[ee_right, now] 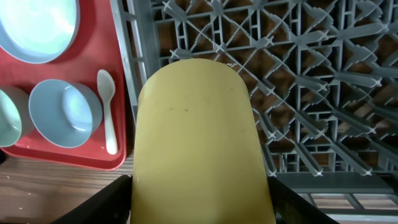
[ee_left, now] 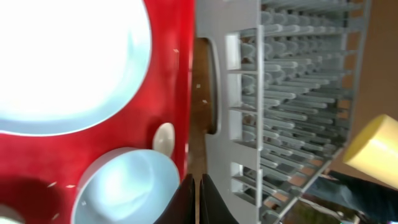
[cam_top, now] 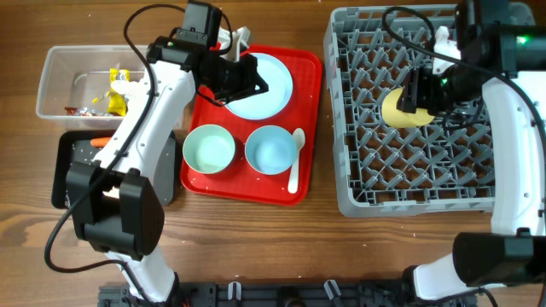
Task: Sort waste into correct bins and load items into the dishwasher rack
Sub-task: 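Carry the yellow cup right and lower it into the grey rack, then lower the yellow cup into the rack and open the right gripper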
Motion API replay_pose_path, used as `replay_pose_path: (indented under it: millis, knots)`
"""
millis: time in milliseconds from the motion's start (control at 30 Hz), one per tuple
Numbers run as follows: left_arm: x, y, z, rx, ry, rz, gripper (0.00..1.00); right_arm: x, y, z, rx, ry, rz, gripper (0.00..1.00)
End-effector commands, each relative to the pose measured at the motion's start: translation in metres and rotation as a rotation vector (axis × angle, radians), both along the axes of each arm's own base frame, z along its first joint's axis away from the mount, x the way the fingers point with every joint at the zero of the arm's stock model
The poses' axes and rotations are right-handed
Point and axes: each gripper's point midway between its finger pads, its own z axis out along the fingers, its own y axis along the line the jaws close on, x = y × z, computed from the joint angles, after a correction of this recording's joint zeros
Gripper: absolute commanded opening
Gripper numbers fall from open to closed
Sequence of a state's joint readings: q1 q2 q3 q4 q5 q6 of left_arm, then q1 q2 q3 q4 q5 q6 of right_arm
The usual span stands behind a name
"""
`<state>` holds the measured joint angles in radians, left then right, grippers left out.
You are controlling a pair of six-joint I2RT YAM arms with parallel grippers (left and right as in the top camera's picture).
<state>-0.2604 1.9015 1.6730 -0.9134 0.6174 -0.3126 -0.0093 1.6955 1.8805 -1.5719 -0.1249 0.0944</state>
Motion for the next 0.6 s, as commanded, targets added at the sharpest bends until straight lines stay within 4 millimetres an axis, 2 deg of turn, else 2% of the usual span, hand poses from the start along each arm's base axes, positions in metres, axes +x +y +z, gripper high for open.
replay_pose_path:
  millis: [0, 333, 567]
  knots:
    - [0.005, 0.007, -0.002, 0.052, -0.028, 0.007, 0.04, -0.002, -0.013, -0.009, -0.069, 0.039, -0.057, 0.29]
    - [0.004, 0.010, -0.004, 0.068, -0.023, 0.013, 0.04, -0.007, -0.013, -0.042, -0.076, 0.106, -0.054, 0.24]
    - [0.003, 0.010, -0.004, 0.069, -0.017, 0.013, 0.04, -0.019, -0.017, -0.048, -0.101, 0.158, -0.048, 0.20]
